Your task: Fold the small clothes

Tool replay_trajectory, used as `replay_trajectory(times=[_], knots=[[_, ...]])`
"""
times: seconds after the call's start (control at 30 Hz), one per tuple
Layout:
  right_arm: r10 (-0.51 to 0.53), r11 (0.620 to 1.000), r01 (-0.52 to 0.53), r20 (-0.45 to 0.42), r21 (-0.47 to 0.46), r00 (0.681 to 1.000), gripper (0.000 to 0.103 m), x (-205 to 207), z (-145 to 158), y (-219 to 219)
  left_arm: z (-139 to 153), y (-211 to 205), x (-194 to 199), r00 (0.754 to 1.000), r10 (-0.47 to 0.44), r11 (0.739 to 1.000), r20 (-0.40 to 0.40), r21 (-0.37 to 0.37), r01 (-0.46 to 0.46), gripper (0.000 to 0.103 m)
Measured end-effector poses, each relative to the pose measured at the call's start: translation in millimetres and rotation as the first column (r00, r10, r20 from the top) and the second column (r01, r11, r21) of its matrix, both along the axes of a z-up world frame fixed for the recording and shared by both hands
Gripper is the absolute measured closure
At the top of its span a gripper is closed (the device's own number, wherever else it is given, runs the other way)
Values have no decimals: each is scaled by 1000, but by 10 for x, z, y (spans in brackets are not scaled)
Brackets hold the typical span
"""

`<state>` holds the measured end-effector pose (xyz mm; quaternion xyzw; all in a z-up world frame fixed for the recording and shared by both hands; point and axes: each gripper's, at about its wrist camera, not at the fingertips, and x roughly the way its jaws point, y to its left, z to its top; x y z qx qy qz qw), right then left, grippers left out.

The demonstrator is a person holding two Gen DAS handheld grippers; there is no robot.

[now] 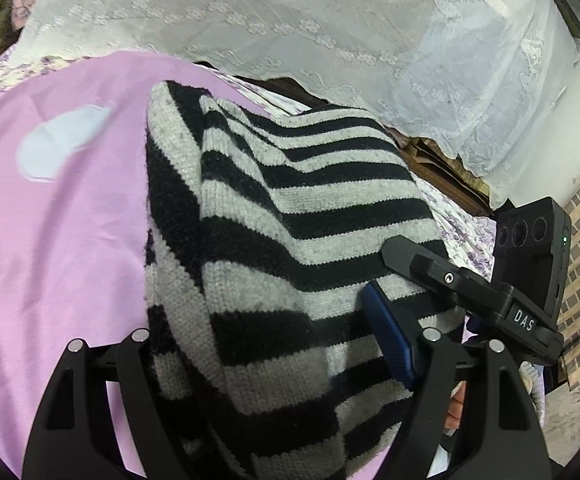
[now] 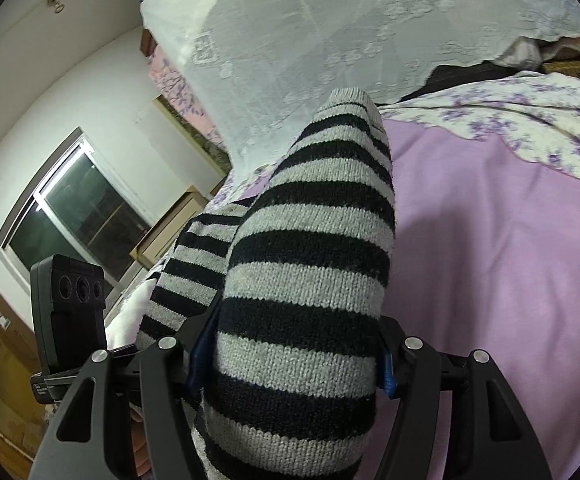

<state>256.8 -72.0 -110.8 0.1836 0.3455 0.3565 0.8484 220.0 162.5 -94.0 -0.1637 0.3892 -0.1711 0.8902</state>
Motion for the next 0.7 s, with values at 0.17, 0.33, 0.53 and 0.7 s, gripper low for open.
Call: replay_trajectory(times=[0.17, 0.33, 0.53, 0.7], knots=[[44, 999, -44, 4, -1, 999, 39, -100, 94, 345, 136, 306, -225, 999, 41, 999, 11, 18, -41, 28], [91, 996, -91, 16, -9, 996, 39, -202, 223, 733, 233, 640, -419, 996, 86, 996, 30, 23, -87, 28], [149, 989, -149, 31, -16, 988, 39, -296, 364, 1196, 360, 1043, -614, 988, 140, 989, 62, 28, -142, 28], [196, 981, -195, 32, -17, 980, 39, -339, 465, 1608, 486, 1360, -777, 978, 192, 980, 83, 41, -196, 28]])
